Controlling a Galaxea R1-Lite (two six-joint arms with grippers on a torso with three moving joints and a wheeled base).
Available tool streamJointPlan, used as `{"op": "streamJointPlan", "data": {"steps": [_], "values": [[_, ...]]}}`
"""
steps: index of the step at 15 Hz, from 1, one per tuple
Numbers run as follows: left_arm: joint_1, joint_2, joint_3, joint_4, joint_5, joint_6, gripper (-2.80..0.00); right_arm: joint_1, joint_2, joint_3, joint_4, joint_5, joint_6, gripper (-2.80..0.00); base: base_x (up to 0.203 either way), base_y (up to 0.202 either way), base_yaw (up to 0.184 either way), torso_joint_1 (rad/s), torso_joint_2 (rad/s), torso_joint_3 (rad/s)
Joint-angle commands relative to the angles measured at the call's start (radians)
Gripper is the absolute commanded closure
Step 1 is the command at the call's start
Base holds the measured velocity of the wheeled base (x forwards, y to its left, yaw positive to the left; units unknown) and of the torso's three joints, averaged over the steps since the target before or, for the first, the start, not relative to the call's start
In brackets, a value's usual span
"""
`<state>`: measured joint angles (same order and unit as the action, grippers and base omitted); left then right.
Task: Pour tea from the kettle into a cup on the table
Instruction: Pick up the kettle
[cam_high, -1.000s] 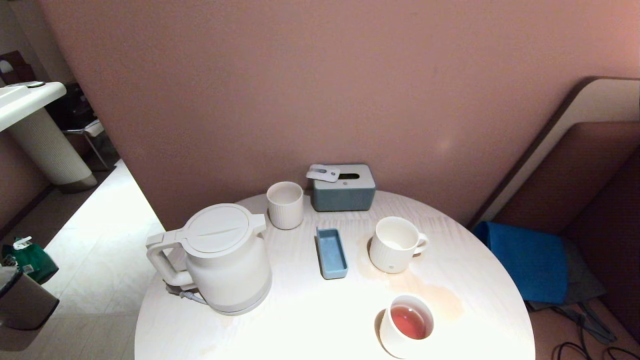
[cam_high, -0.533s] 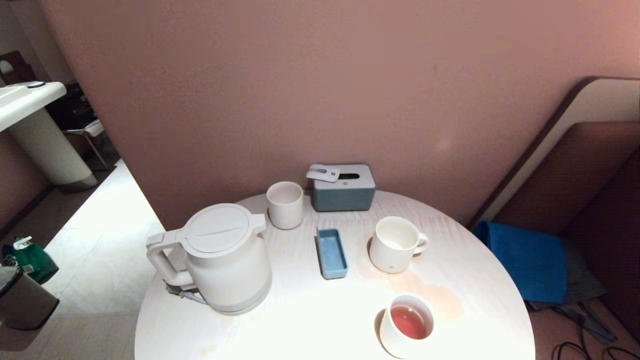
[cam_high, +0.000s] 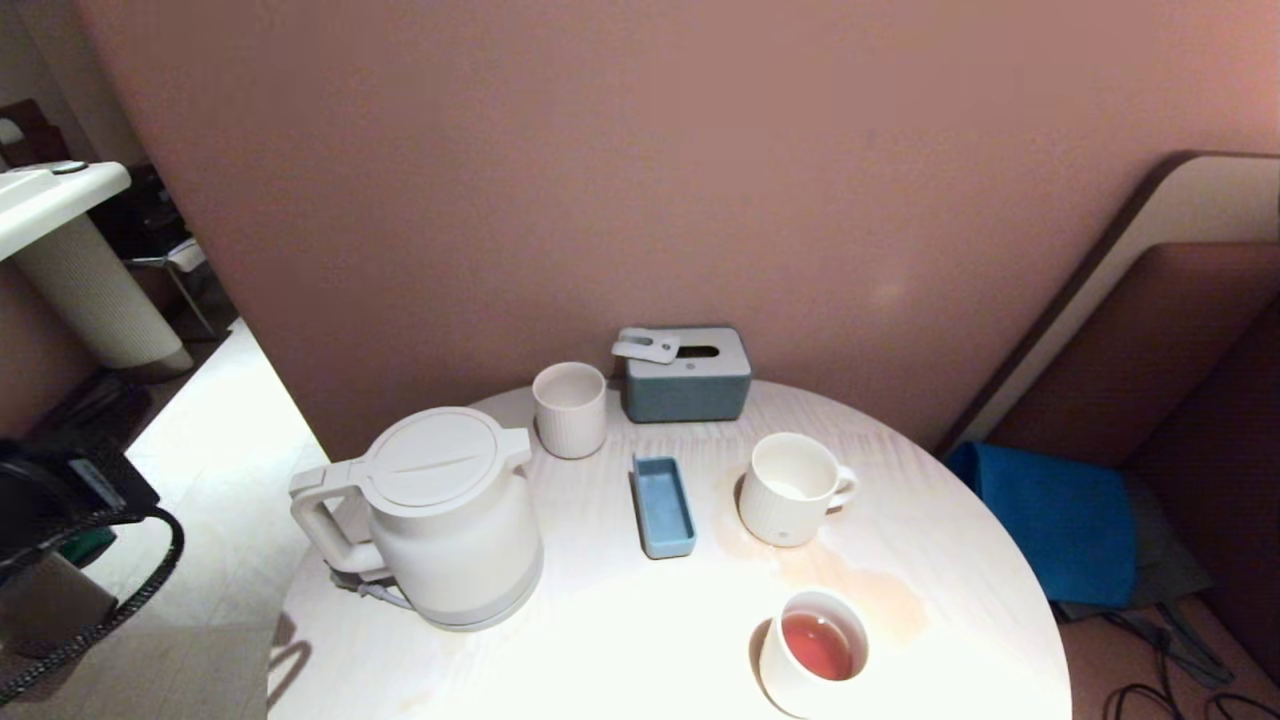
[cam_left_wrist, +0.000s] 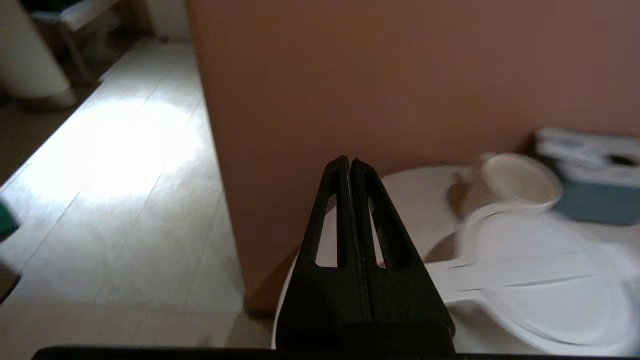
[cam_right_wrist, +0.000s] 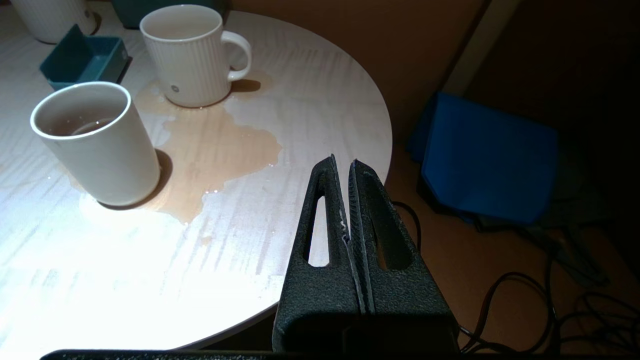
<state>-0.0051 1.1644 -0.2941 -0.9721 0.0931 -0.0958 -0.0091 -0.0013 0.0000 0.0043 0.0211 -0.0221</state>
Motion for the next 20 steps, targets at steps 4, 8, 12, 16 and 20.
{"op": "streamJointPlan", "data": {"steps": [4, 8, 12, 16, 20], "values": [[-0.04, 0.172, 0.19, -0.163, -0.051, 0.03, 0.0, 0.0, 0.001, 0.0, 0.0, 0.0, -0.001, 0.0, 0.0, 0.0, 0.0, 0.0, 0.0, 0.0], [-0.066, 0.131, 0.293, -0.157, -0.052, 0.027, 0.0, 0.0, 0.001, 0.0, 0.0, 0.0, -0.002, 0.0, 0.0, 0.0, 0.0, 0.0, 0.0, 0.0], [-0.076, 0.094, 0.294, -0.094, -0.053, -0.048, 0.0, 0.0, 0.001, 0.0, 0.0, 0.0, -0.002, 0.0, 0.0, 0.0, 0.0, 0.0, 0.0, 0.0], [-0.113, 0.166, 0.246, -0.092, -0.055, -0.114, 0.0, 0.0, 0.001, 0.0, 0.0, 0.0, -0.001, 0.0, 0.0, 0.0, 0.0, 0.0, 0.0, 0.0], [-0.144, 0.252, 0.205, -0.097, -0.053, -0.137, 0.0, 0.0, 0.001, 0.0, 0.0, 0.0, -0.001, 0.0, 0.0, 0.0, 0.0, 0.0, 0.0, 0.0]]}}
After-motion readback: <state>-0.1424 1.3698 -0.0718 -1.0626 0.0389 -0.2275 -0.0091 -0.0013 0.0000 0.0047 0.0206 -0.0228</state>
